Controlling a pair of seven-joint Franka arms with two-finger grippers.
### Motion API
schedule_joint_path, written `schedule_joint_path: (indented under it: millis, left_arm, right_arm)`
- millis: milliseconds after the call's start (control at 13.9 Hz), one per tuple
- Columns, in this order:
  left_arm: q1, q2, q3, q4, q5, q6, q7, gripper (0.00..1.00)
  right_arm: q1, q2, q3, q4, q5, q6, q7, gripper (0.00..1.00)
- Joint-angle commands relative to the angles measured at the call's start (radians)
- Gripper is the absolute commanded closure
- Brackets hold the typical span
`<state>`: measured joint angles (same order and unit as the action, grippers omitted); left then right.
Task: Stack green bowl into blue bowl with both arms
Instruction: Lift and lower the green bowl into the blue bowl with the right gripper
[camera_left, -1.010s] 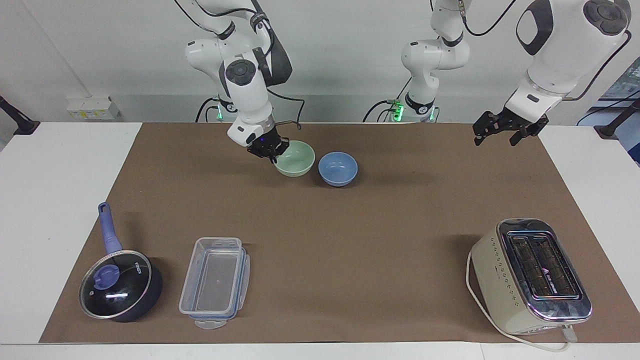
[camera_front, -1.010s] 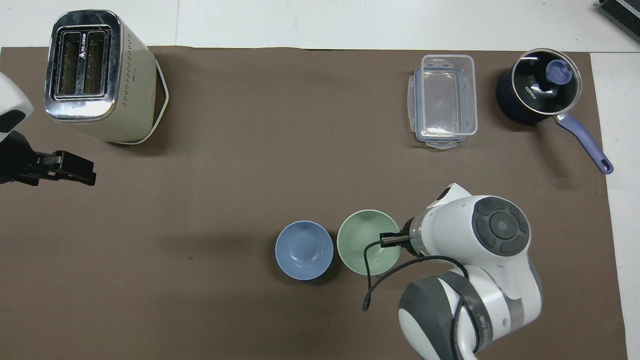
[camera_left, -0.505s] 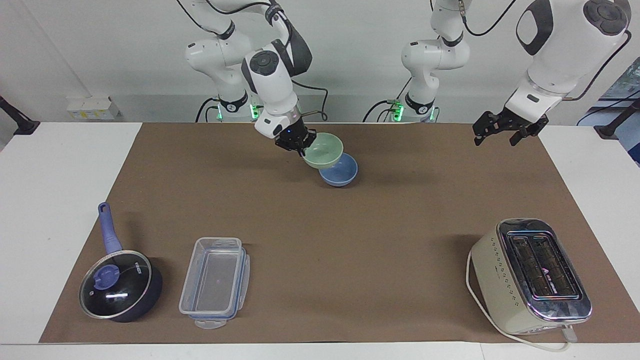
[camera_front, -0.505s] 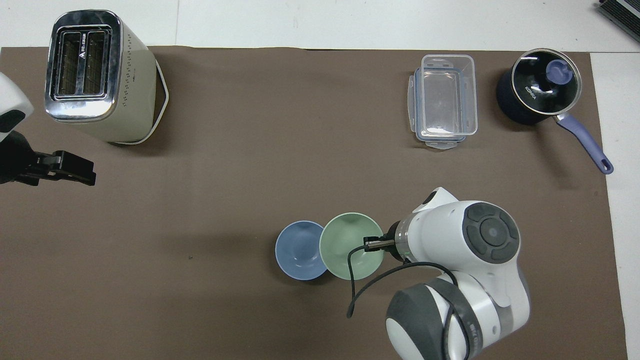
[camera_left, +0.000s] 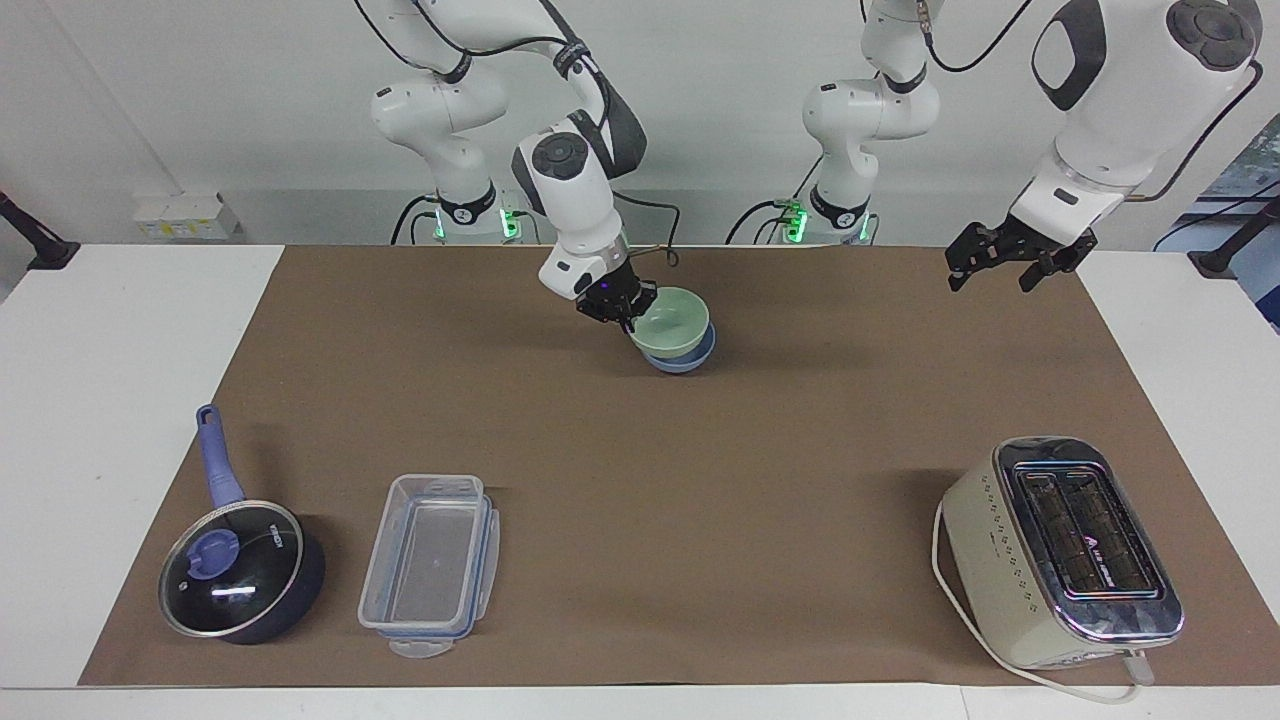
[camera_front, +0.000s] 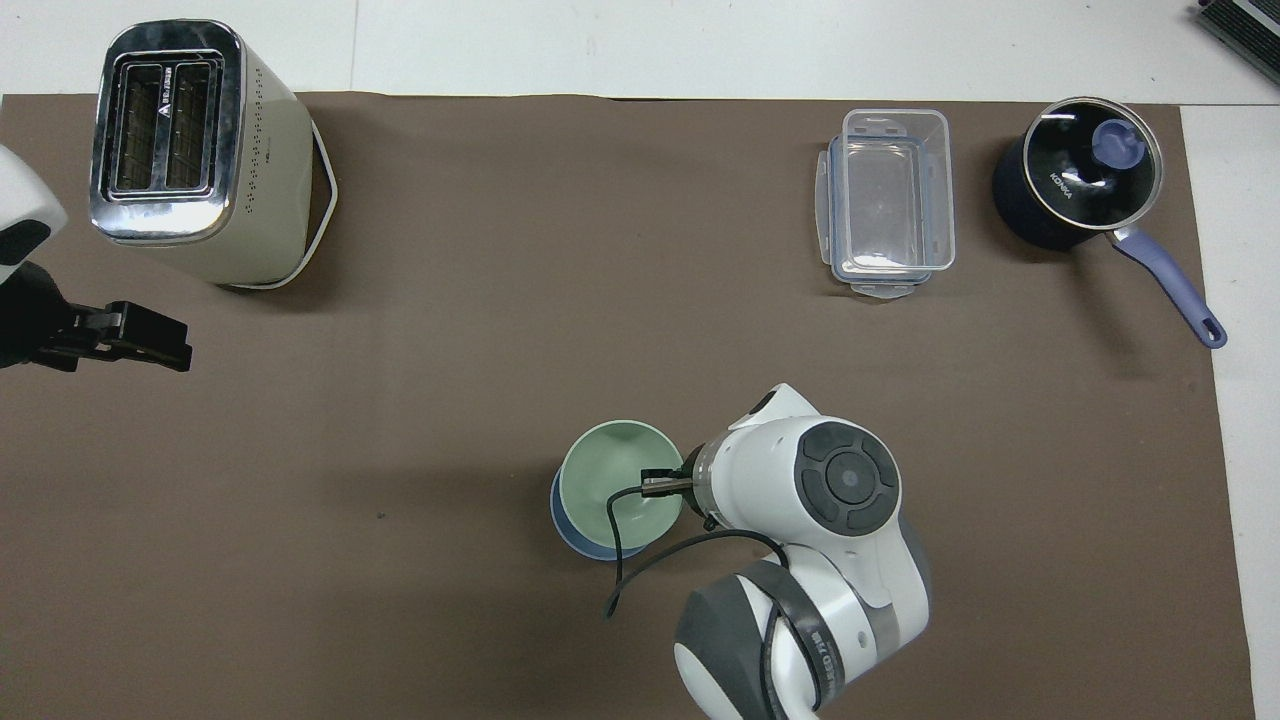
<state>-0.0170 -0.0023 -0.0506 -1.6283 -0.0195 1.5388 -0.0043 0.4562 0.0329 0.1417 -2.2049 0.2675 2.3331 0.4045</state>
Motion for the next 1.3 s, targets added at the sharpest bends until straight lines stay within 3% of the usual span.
schedule_joint_path:
  millis: [0,1226]
  left_arm:
    - [0.011,0.010,-0.009,0.025,0.016,-0.023,-0.003,0.00]
    - [0.011,0.010,-0.009,0.025,0.016,-0.023,-0.005,0.00]
  right_arm:
    - [0.021,0.033,0.003,0.022,0.022,0.011,0.049,1.00]
    - [0.045,0.056,-0.001,0.014,-0.039,0.017,0.080,0.98]
